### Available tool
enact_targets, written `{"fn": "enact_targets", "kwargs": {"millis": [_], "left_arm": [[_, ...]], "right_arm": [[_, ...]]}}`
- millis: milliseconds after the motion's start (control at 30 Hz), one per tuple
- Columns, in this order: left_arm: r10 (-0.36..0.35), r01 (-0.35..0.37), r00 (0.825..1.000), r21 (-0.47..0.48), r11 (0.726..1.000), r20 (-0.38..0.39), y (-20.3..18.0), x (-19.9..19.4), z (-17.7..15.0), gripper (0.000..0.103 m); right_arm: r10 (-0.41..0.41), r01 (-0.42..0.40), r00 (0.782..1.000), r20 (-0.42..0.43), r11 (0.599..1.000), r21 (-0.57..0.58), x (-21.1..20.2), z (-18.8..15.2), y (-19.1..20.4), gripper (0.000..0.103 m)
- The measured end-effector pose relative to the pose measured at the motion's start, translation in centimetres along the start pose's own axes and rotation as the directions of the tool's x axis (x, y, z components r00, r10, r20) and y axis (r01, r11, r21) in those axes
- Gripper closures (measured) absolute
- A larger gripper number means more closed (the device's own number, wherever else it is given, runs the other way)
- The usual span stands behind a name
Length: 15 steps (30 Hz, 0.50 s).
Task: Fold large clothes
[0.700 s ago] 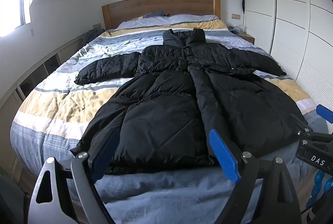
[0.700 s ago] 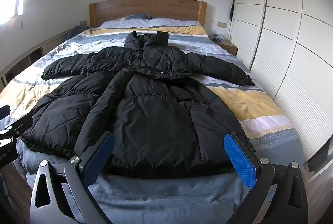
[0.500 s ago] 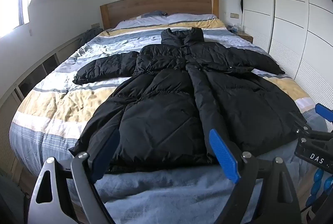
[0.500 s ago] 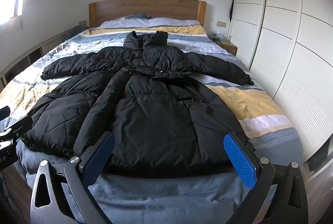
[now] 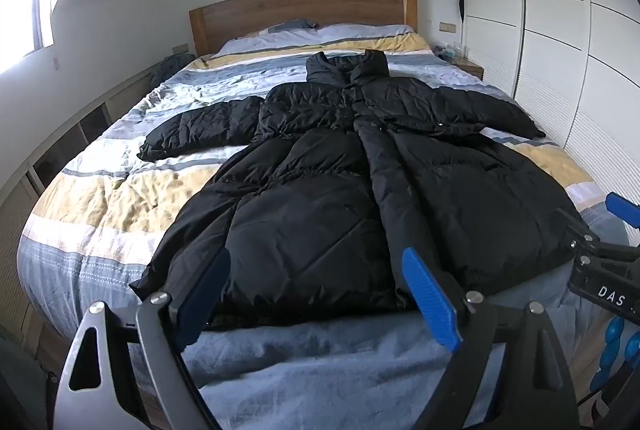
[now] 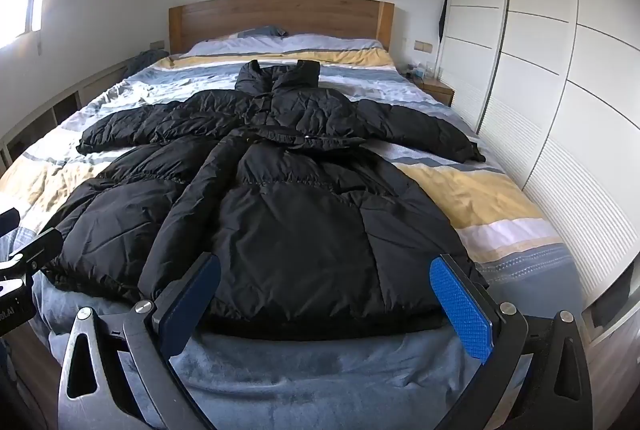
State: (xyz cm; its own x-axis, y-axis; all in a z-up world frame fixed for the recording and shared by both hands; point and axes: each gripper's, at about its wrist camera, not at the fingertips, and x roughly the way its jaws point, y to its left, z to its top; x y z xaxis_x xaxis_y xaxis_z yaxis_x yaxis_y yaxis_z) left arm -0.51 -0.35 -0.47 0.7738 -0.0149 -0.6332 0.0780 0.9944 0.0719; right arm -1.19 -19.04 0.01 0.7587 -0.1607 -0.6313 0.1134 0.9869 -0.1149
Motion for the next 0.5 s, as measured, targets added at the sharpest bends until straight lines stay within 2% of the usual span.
{"fn": "enact_targets", "kwargs": {"millis": [500], "left_arm": [[0.006,-0.006,1.0,-0.01,1.0,-0.003,-0.09,0.17,-0.02,0.015]], "right_arm": [[0.001,-0.001,1.0,-0.01,1.0,0.005,0.22,-0.21,-0.24,0.0]]}}
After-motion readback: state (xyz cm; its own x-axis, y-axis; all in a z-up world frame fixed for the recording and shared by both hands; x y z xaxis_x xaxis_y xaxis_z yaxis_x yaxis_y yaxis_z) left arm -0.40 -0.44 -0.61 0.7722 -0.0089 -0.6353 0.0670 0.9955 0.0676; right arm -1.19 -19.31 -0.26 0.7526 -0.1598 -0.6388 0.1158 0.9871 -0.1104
